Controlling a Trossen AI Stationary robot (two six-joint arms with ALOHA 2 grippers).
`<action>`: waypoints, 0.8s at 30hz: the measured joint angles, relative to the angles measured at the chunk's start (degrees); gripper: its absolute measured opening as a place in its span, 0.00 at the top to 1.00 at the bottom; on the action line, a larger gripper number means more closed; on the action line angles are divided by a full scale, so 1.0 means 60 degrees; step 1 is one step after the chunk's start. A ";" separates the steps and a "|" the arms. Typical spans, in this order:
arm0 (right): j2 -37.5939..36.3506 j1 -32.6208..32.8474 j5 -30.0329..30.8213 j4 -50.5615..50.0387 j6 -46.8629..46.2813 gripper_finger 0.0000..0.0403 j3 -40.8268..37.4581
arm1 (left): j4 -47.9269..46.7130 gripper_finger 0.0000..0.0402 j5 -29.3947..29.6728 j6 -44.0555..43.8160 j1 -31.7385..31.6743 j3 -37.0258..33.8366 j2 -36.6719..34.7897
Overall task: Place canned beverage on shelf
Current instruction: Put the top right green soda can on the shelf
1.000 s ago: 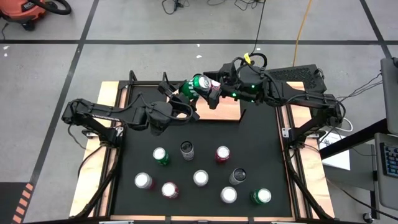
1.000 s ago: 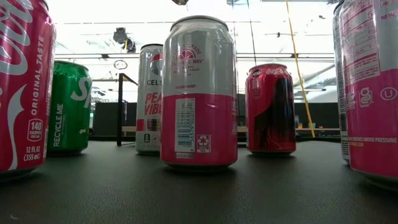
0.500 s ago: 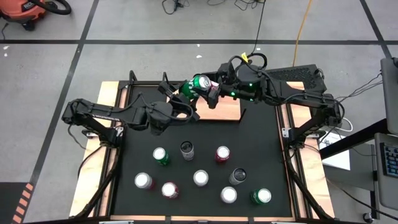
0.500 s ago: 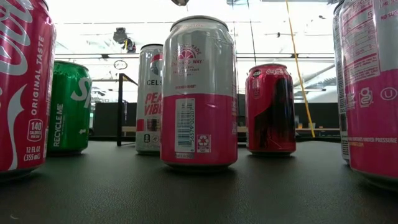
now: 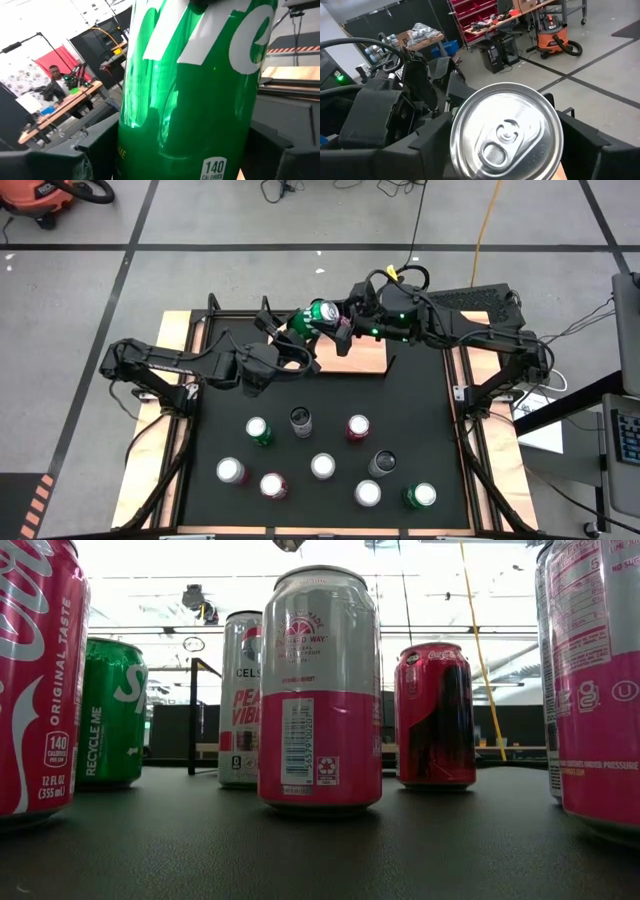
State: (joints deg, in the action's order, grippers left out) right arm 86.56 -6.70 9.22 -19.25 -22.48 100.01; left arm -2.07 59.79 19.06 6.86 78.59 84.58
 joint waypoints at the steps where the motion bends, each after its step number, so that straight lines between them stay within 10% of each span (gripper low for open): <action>1: -0.0001 0.0000 0.0008 -0.0022 0.0006 0.33 0.0000 | -0.0003 0.19 -0.0176 -0.0119 -0.0013 0.0000 -0.0001; 7: -0.0011 0.0004 -0.0069 -0.0143 0.0455 0.35 -0.0002 | 0.0071 0.06 -0.1612 -0.1075 -0.0059 0.0000 -0.0029; 24: -0.1280 -0.0116 -0.0277 -0.1693 0.1811 0.34 -0.0018 | 0.0046 0.03 -0.1615 -0.2222 0.0652 0.0007 -0.1424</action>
State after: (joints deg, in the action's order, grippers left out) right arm 78.89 -7.40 7.56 -29.41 -11.62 99.90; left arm -1.79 50.10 5.73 10.77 78.63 76.03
